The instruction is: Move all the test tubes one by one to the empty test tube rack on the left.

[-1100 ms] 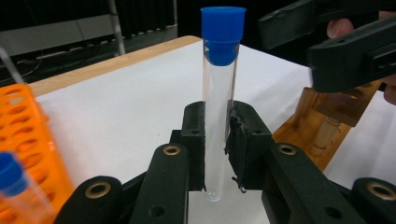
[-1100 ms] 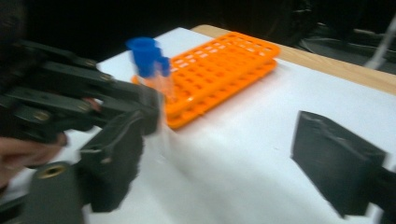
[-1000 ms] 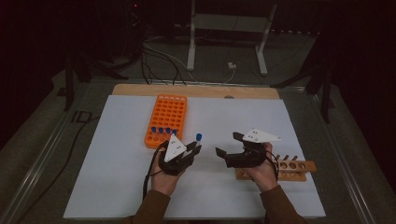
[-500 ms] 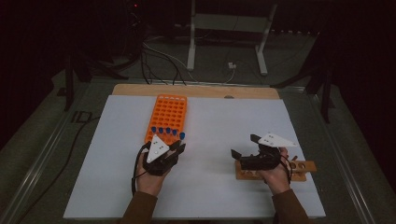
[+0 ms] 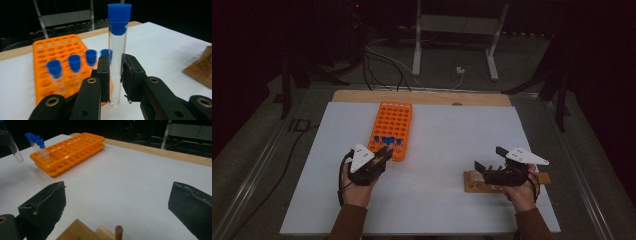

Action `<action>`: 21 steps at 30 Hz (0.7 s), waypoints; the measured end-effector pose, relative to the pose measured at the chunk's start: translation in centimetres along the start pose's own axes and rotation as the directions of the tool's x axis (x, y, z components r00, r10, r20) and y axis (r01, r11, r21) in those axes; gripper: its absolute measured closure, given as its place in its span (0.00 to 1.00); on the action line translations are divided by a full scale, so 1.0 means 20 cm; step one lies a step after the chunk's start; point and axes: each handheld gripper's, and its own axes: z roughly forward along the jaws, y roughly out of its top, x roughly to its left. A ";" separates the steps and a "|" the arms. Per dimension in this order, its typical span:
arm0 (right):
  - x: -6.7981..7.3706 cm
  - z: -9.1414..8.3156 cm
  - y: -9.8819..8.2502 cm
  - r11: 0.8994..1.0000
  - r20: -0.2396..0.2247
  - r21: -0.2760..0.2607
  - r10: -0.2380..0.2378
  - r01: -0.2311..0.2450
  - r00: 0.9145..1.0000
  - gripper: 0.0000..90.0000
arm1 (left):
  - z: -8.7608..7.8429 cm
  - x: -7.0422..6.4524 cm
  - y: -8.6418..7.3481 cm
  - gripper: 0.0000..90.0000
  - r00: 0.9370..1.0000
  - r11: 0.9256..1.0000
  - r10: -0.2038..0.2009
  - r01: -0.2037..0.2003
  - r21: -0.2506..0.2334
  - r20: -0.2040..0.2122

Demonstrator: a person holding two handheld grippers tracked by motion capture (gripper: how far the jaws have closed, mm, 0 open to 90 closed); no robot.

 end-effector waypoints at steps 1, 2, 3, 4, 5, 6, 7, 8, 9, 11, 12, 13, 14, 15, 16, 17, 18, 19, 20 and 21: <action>0.00 -0.01 0.00 1.000 0.002 0.001 0.000 0.000 1.000 0.02 | 0.00 0.01 0.00 0.86 1.000 1.000 -0.002 0.002 0.000 -0.007; -0.01 -0.01 -0.01 1.000 0.006 0.001 0.001 -0.001 1.000 0.02 | -0.01 0.02 0.00 0.86 1.000 1.000 -0.006 0.006 0.000 -0.014; -0.01 -0.02 -0.01 1.000 0.007 0.000 0.003 -0.003 1.000 0.02 | -0.01 0.03 -0.01 0.86 1.000 1.000 -0.007 0.007 -0.001 -0.022; -0.01 -0.02 -0.02 1.000 0.009 0.001 0.002 -0.002 1.000 0.02 | -0.02 0.04 -0.01 0.86 1.000 1.000 -0.007 0.007 0.000 -0.028; -0.02 -0.03 -0.02 1.000 0.011 0.001 0.003 -0.003 1.000 0.02 | -0.02 0.05 -0.01 0.86 0.999 1.000 -0.009 0.009 -0.003 -0.035; -0.02 -0.03 -0.03 1.000 0.012 0.000 0.002 -0.002 1.000 0.02 | -0.02 0.06 -0.01 0.86 0.999 1.000 -0.014 0.013 -0.005 -0.041; -0.02 -0.04 -0.03 1.000 0.014 0.000 0.004 -0.004 1.000 0.02 | -0.02 0.07 -0.01 0.86 0.999 1.000 -0.014 0.014 -0.005 -0.048; -0.02 -0.04 -0.03 1.000 0.015 -0.001 0.005 -0.005 1.000 0.02 | -0.03 0.08 -0.01 0.86 0.998 1.000 -0.016 0.015 -0.006 -0.053; -0.03 -0.04 -0.03 1.000 0.016 -0.001 0.006 -0.006 1.000 0.02 | -0.03 0.09 -0.01 0.86 0.998 1.000 -0.019 0.019 -0.006 -0.058; -0.03 -0.05 -0.03 1.000 0.018 -0.004 0.007 -0.007 1.000 0.02 | -0.03 0.10 -0.02 0.86 0.997 1.000 -0.021 0.021 -0.004 -0.069; -0.03 -0.05 -0.03 1.000 0.018 -0.005 0.007 -0.007 1.000 0.02 | -0.03 0.11 -0.02 0.86 0.997 1.000 -0.024 0.024 -0.005 -0.074; -0.03 -0.05 -0.03 1.000 0.018 -0.006 0.007 -0.007 1.000 0.02 | -0.03 0.11 -0.02 0.86 0.997 1.000 -0.025 0.025 -0.005 -0.079; -0.03 -0.06 -0.03 1.000 0.018 -0.006 0.007 -0.007 1.000 0.02 | -0.03 0.12 -0.02 0.85 0.996 1.000 -0.028 0.027 -0.005 -0.086; -0.03 -0.06 -0.03 1.000 0.019 -0.005 0.006 -0.006 1.000 0.02 | -0.02 0.13 -0.02 0.85 0.995 1.000 -0.029 0.028 -0.008 -0.091; -0.03 -0.06 -0.03 1.000 0.018 -0.006 0.007 -0.007 1.000 0.02 | -0.02 0.13 -0.02 0.85 0.995 1.000 -0.031 0.031 -0.006 -0.097; -0.03 -0.06 -0.03 1.000 0.018 -0.007 0.009 -0.009 1.000 0.02 | -0.02 0.14 -0.02 0.85 0.994 0.999 -0.033 0.033 -0.006 -0.102; -0.03 -0.06 -0.03 1.000 0.019 -0.006 0.010 -0.010 1.000 0.02 | -0.01 0.14 -0.02 0.86 0.994 0.999 -0.033 0.033 -0.003 -0.107; -0.03 -0.07 -0.03 1.000 0.019 -0.006 0.010 -0.010 1.000 0.02 | -0.01 0.15 -0.03 0.85 0.993 0.999 -0.032 0.032 -0.004 -0.115; -0.03 -0.07 -0.04 1.000 0.020 -0.007 0.009 -0.009 1.000 0.02 | -0.01 0.15 -0.03 0.86 0.992 1.000 -0.030 0.031 -0.001 -0.121; -0.03 -0.07 -0.04 1.000 0.020 -0.009 0.008 -0.008 1.000 0.02 | -0.01 0.16 -0.03 0.85 0.992 0.999 -0.033 0.033 -0.003 -0.126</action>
